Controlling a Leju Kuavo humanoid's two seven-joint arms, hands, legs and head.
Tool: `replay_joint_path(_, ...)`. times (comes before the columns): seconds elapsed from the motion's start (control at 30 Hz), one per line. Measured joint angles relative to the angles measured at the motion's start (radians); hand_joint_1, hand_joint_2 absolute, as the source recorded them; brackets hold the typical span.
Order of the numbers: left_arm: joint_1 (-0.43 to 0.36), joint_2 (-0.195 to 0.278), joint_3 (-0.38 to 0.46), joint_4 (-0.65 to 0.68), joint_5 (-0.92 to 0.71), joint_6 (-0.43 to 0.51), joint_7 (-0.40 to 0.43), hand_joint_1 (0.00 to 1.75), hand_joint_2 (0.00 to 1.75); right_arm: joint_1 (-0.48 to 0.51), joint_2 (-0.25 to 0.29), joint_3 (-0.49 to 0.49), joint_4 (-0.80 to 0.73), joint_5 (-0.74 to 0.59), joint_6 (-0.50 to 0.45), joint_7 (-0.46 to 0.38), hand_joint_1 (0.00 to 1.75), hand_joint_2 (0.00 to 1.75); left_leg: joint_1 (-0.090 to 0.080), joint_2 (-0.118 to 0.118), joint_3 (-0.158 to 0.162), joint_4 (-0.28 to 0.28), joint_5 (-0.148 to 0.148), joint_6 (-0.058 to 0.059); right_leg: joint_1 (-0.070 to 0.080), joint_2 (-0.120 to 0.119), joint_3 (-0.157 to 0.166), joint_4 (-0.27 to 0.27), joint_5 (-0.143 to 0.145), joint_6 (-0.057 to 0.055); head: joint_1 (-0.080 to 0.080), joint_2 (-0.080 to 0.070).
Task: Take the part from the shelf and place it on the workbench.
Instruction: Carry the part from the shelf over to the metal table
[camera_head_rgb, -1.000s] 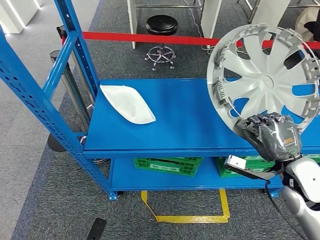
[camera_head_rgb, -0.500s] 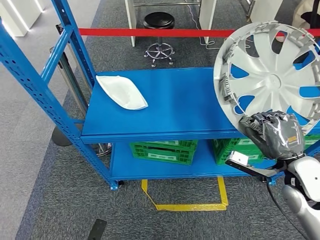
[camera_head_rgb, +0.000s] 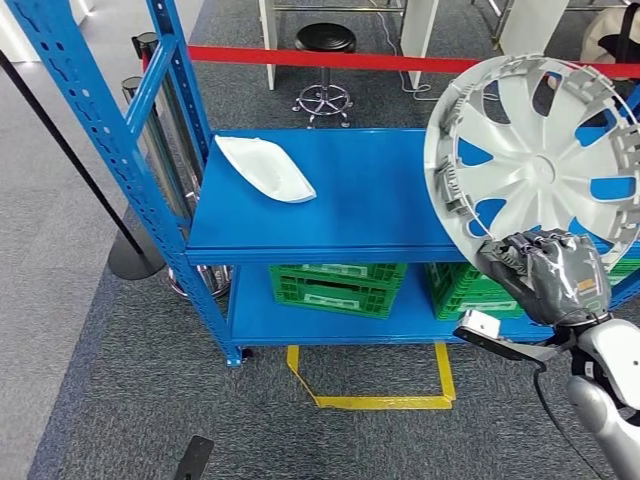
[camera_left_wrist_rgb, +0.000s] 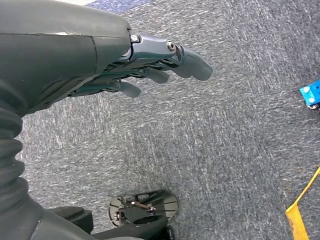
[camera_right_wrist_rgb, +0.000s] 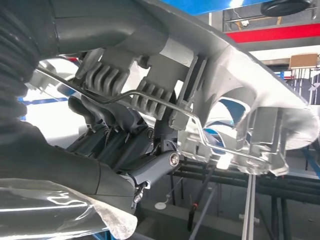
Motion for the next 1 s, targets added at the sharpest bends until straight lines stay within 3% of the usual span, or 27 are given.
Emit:
replay_joint_path(0.07,-0.001,0.000,0.000,0.000,-0.002,-0.001,0.000,0.00,1.75,-0.001,0.000,-0.002,0.000,-0.011,0.004,-0.001,1.75,1.75,-0.002,-0.001,-0.006,0.008,0.000,-0.006,0.001,0.000,0.084,-0.137,0.038,-0.003,0.000,0.000)
replay_joint_path(0.13,-0.002,0.000,0.000,0.000,-0.005,-0.002,0.000,0.00,1.75,-0.003,0.000,-0.004,-0.002,-0.030,0.012,-0.004,1.75,1.75,-0.006,-0.001,-0.018,0.019,0.002,-0.016,0.004,0.001,0.114,-0.192,0.039,-0.011,0.000,0.000)
replay_joint_path(0.2,-0.001,0.000,0.000,0.000,-0.006,-0.003,0.000,0.00,1.75,-0.003,0.000,-0.007,-0.003,-0.057,0.018,-0.008,1.75,1.75,-0.007,-0.001,-0.027,0.025,0.004,-0.025,0.004,0.002,0.109,-0.192,0.041,-0.022,-0.002,0.000)
replay_joint_path(0.27,-0.001,0.000,0.000,0.000,-0.006,-0.003,-0.001,0.00,1.75,-0.003,0.001,-0.010,-0.004,-0.078,0.020,-0.011,1.75,1.75,-0.006,-0.002,-0.039,0.051,-0.018,-0.035,0.000,0.001,0.106,-0.194,0.045,-0.032,-0.005,0.000)
replay_joint_path(0.3,-0.002,0.000,0.000,0.000,-0.006,-0.003,-0.001,0.00,1.75,-0.003,0.002,-0.011,-0.005,-0.082,0.021,-0.011,1.75,1.75,-0.004,-0.003,-0.055,0.089,-0.045,-0.042,-0.001,0.000,0.105,-0.195,0.047,-0.037,-0.006,0.000)
replay_joint_path(0.37,-0.001,0.000,0.000,0.000,-0.006,-0.004,-0.002,0.00,1.75,-0.005,0.005,-0.013,-0.006,-0.087,0.023,-0.011,1.75,1.75,0.002,-0.003,-0.107,0.216,-0.111,-0.053,0.000,-0.001,0.099,-0.195,0.050,-0.045,-0.008,0.000)
replay_joint_path(0.4,-0.001,0.001,0.000,0.000,-0.006,-0.004,-0.002,0.00,1.75,-0.005,0.006,-0.013,-0.006,-0.090,0.024,-0.012,1.75,1.75,0.004,-0.003,-0.131,0.275,-0.134,-0.055,0.001,-0.001,0.097,-0.194,0.051,-0.047,-0.008,0.000)
replay_joint_path(0.43,0.000,0.001,0.000,0.000,-0.006,-0.005,-0.002,0.00,1.75,-0.005,0.006,-0.013,-0.006,-0.094,0.027,-0.012,1.75,1.75,0.006,-0.003,-0.142,0.305,-0.138,-0.056,0.002,0.001,0.095,-0.194,0.053,-0.048,-0.008,0.000)
replay_joint_path(0.47,0.000,0.001,0.000,0.000,-0.006,-0.005,-0.002,0.00,1.75,-0.005,0.007,-0.013,-0.006,-0.098,0.029,-0.012,1.75,1.75,0.006,-0.003,-0.136,0.299,-0.122,-0.055,0.002,0.003,0.094,-0.194,0.054,-0.048,-0.008,0.000)
replay_joint_path(0.5,0.000,0.001,0.000,0.000,-0.006,-0.006,-0.002,0.00,1.75,-0.005,0.007,-0.014,-0.007,-0.101,0.030,-0.013,1.75,1.75,0.007,-0.004,-0.113,0.254,-0.090,-0.052,0.003,0.005,0.095,-0.194,0.054,-0.048,-0.008,0.000)
replay_joint_path(0.57,0.000,0.002,0.000,0.000,-0.006,-0.006,-0.002,0.00,1.75,-0.006,0.007,-0.015,-0.010,-0.105,0.032,-0.013,1.75,1.75,0.006,-0.015,-0.052,0.121,-0.024,-0.040,0.005,0.010,0.095,-0.193,0.056,-0.045,-0.008,0.000)
replay_joint_path(0.6,0.000,0.002,0.000,0.000,-0.006,-0.007,-0.002,0.00,1.75,-0.007,0.008,-0.016,-0.012,-0.107,0.032,-0.013,1.75,1.75,0.005,-0.021,-0.031,0.071,-0.006,-0.035,0.006,0.013,0.091,-0.192,0.058,-0.042,-0.008,0.000)
replay_joint_path(0.7,0.000,0.003,0.001,0.000,-0.006,-0.008,-0.003,0.00,1.75,-0.007,0.009,-0.018,-0.014,-0.107,0.033,-0.013,1.75,1.75,0.003,-0.025,-0.022,0.032,-0.004,-0.024,0.005,0.019,0.078,-0.193,0.068,-0.025,-0.008,0.000)
replay_joint_path(0.77,-0.001,0.003,0.001,0.000,-0.006,-0.008,-0.004,0.00,1.75,-0.006,0.009,-0.020,-0.016,-0.109,0.034,-0.013,1.75,1.75,0.007,-0.018,-0.022,0.020,0.001,-0.015,0.005,0.017,0.064,-0.179,0.055,-0.016,-0.006,0.000)
replay_joint_path(0.83,-0.002,0.002,0.002,0.000,-0.007,-0.008,-0.005,0.00,1.75,-0.006,0.009,-0.021,-0.017,-0.110,0.034,-0.013,1.75,1.75,0.009,-0.009,-0.024,0.013,0.008,-0.006,0.004,0.012,0.022,-0.093,0.002,-0.010,-0.003,0.000)
replay_joint_path(0.9,-0.001,0.000,0.002,0.000,-0.007,-0.008,-0.005,0.00,1.75,-0.003,0.009,-0.021,-0.017,-0.110,0.034,-0.014,1.75,1.75,0.007,-0.003,-0.027,0.013,0.010,-0.003,0.004,0.011,-0.036,0.041,-0.055,-0.003,-0.002,0.000)
replay_joint_path(0.93,-0.001,0.000,0.002,0.000,-0.007,-0.008,-0.005,0.00,1.75,-0.001,0.009,-0.021,-0.017,-0.110,0.034,-0.015,1.75,1.75,0.006,0.001,-0.028,0.013,0.010,-0.003,0.004,0.010,-0.052,0.081,-0.064,-0.001,-0.002,0.000)
replay_joint_path(0.97,0.000,0.000,0.002,0.000,-0.007,-0.008,-0.005,0.00,1.75,0.001,0.009,-0.021,-0.017,-0.111,0.034,-0.015,1.75,1.75,0.005,0.004,-0.029,0.014,0.011,-0.002,0.004,0.009,-0.050,0.083,-0.054,0.000,-0.002,0.000)
replay_joint_path(1.0,0.000,0.000,0.003,0.000,-0.007,-0.008,-0.005,0.00,1.75,0.002,0.009,-0.021,-0.018,-0.112,0.034,-0.015,1.75,1.75,0.005,0.008,-0.029,0.016,0.010,-0.003,0.003,0.007,-0.027,0.043,-0.026,0.001,-0.002,0.000)
